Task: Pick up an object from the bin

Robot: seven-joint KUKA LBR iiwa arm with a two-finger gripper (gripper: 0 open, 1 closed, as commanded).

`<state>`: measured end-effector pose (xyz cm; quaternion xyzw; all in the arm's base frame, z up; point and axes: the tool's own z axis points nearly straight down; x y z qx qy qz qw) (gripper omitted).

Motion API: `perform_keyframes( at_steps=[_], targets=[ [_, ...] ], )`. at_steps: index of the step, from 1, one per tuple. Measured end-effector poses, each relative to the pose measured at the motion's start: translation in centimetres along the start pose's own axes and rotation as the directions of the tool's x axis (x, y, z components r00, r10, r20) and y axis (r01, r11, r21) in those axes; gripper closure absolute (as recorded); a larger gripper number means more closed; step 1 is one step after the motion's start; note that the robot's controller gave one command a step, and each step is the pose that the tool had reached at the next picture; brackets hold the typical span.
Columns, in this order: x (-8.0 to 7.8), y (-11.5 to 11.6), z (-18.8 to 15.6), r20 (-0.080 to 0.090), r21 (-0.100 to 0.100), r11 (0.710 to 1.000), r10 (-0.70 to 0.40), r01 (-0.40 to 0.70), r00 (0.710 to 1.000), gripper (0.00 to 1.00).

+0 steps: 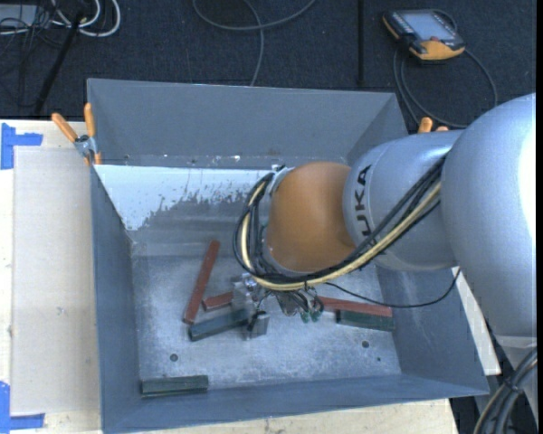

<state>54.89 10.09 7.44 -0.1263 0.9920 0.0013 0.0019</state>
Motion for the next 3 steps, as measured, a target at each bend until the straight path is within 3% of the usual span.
perform_keyframes(
  at_steps=[1, 2, 3],
  targets=[
    [0.0, 0.0, -0.1, 0.0, 0.0, 1.0, -0.001, 0.001, 1.0, 1.0],
    [-0.8, 2.0, -3.6, 0.003, 0.004, 0.995, -0.096, 0.096, 0.995, 1.0],
    [2.8, -3.1, -13.2, -0.003, 0.001, 0.99, -0.14, 0.14, 0.99, 1.0]
  ],
)
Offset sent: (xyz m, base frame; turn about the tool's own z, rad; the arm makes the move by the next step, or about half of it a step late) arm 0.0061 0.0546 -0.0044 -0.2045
